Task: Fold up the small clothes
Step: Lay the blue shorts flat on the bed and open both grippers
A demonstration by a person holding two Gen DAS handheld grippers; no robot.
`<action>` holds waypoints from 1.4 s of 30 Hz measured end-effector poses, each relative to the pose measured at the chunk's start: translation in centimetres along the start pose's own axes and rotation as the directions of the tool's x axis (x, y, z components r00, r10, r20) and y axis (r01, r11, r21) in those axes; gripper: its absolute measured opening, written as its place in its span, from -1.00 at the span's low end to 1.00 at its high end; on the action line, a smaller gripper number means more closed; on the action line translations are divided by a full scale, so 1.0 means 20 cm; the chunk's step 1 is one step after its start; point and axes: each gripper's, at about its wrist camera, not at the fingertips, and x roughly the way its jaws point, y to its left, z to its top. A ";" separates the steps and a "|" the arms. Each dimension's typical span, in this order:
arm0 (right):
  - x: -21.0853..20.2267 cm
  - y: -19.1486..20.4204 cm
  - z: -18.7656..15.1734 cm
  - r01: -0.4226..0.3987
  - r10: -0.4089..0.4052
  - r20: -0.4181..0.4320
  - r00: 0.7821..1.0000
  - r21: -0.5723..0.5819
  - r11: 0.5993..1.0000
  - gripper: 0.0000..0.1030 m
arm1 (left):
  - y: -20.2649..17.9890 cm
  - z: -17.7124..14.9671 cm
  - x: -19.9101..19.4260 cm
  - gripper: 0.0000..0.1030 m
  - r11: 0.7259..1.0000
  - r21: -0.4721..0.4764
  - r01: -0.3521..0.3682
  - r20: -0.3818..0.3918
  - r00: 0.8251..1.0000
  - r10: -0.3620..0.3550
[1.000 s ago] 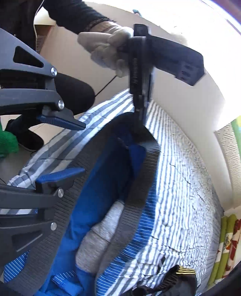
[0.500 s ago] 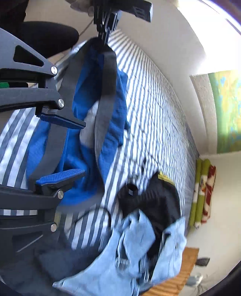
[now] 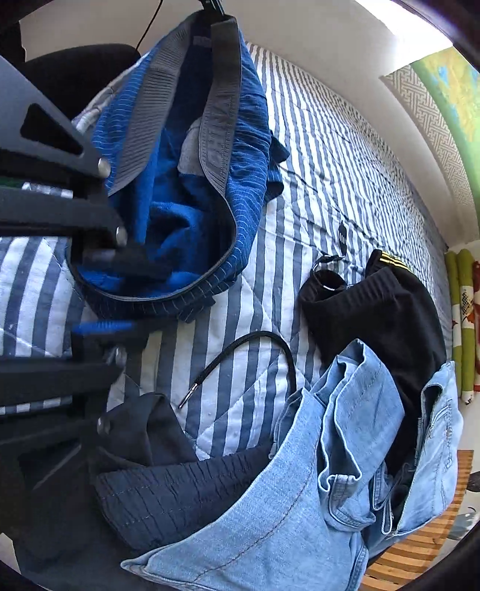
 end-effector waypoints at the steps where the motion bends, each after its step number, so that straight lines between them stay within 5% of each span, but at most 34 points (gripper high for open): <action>1: -0.03 0.01 0.02 0.000 0.000 0.009 1.000 -0.005 1.000 -0.87 | 0.03 0.04 -0.01 -0.93 1.000 -0.017 -0.003 0.011 1.000 0.003; 7: -0.20 0.12 0.41 0.044 -0.036 0.103 0.994 -0.080 0.996 -0.90 | 0.19 0.50 -0.10 -0.94 0.995 -0.088 -0.047 0.117 0.991 0.057; 12: -0.36 0.28 0.92 0.129 -0.102 0.246 0.964 -0.097 0.987 -0.91 | 0.24 0.95 -0.33 -0.94 0.988 -0.105 -0.110 0.269 0.954 0.135; 16: -0.57 0.43 1.11 0.149 -0.084 0.364 0.928 -0.155 0.977 -0.91 | 0.29 0.96 -0.45 -0.94 0.990 -0.103 -0.098 0.316 0.940 0.126; 22: -0.30 0.51 0.83 0.150 -0.091 0.228 0.969 -0.253 0.956 -0.91 | 0.45 0.51 -0.02 -0.91 0.988 -0.069 -0.140 0.076 0.987 0.145; 25: 0.01 0.48 0.56 0.135 -0.119 0.075 0.990 -0.264 0.955 -0.90 | 0.52 0.29 0.22 -0.84 0.985 -0.093 -0.147 -0.061 0.988 0.142; 28: 0.28 0.47 0.31 0.160 -0.179 -0.039 0.983 -0.286 0.945 -0.90 | 0.48 0.18 0.29 -0.83 0.983 -0.052 -0.174 -0.073 0.983 0.170; 32: 0.28 0.50 0.19 0.241 -0.243 0.036 0.969 -0.319 0.917 -0.74 | 0.39 0.17 0.27 -0.83 0.982 -0.001 -0.187 -0.037 0.982 0.187; 42: 0.03 0.54 0.23 0.268 -0.224 0.164 0.961 -0.333 0.904 -0.66 | 0.37 0.18 0.21 -0.88 0.982 -0.026 -0.189 -0.019 0.982 0.188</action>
